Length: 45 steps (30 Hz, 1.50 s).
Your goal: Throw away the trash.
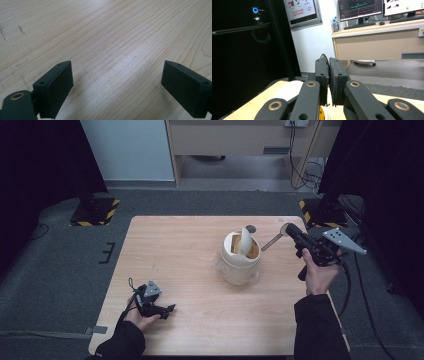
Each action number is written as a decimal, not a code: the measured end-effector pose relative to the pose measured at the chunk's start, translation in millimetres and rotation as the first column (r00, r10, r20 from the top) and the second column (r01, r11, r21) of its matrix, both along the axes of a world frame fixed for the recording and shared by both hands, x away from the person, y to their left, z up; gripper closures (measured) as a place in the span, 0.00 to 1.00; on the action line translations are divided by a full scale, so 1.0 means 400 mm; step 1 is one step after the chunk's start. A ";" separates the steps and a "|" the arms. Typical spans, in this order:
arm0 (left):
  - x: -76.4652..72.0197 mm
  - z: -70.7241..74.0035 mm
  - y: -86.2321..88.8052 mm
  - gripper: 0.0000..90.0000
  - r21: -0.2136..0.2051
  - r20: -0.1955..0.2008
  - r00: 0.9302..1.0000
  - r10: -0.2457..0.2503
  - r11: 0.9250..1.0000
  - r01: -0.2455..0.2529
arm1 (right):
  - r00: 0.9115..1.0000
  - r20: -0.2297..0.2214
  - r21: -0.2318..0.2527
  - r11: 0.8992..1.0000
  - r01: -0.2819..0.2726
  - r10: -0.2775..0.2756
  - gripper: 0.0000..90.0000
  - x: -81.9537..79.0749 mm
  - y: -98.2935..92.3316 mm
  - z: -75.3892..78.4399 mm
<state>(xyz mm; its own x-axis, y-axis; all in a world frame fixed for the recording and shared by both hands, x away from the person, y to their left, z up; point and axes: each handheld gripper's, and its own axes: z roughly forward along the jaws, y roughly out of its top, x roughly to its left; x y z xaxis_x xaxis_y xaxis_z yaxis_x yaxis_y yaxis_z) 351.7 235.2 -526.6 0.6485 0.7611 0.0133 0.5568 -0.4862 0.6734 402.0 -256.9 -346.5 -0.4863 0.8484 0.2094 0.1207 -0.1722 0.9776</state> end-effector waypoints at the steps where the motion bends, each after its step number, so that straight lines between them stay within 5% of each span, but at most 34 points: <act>1: 0.000 -0.001 0.000 0.11 0.005 -0.002 1.000 -0.001 1.000 0.001 | 1.000 0.002 -0.005 1.000 0.005 -0.005 0.96 0.006 0.004 -0.001; 17: 0.002 -0.009 0.000 0.08 -0.010 -0.020 1.000 0.023 1.000 -0.023 | 0.999 -0.035 -0.124 0.992 0.013 -0.018 0.95 0.066 0.118 -0.071; 25: 0.002 -0.011 -0.002 0.07 -0.012 -0.018 1.000 0.021 1.000 -0.021 | 0.993 -0.116 -0.151 0.988 -0.024 0.006 0.88 0.074 0.151 -0.123; 30: 0.002 -0.012 -0.002 0.06 -0.015 -0.016 1.000 0.022 1.000 -0.022 | 0.993 -0.121 -0.158 0.987 -0.012 -0.007 0.79 0.066 0.134 -0.113; 33: 0.002 -0.014 -0.002 0.05 -0.018 -0.012 1.000 0.024 1.000 -0.024 | 0.992 -0.125 -0.123 0.992 0.012 -0.027 0.70 0.056 0.100 -0.106; 39: 0.003 -0.018 -0.002 0.03 -0.028 -0.001 0.999 0.032 0.999 -0.032 | 0.974 -0.211 -0.157 0.986 0.049 -0.082 0.35 0.037 0.021 -0.148; 45: 0.005 -0.022 0.002 0.02 -0.038 0.011 0.999 0.041 0.998 -0.040 | 0.940 -0.335 -0.227 0.974 -0.007 -0.071 0.25 0.009 -0.033 -0.227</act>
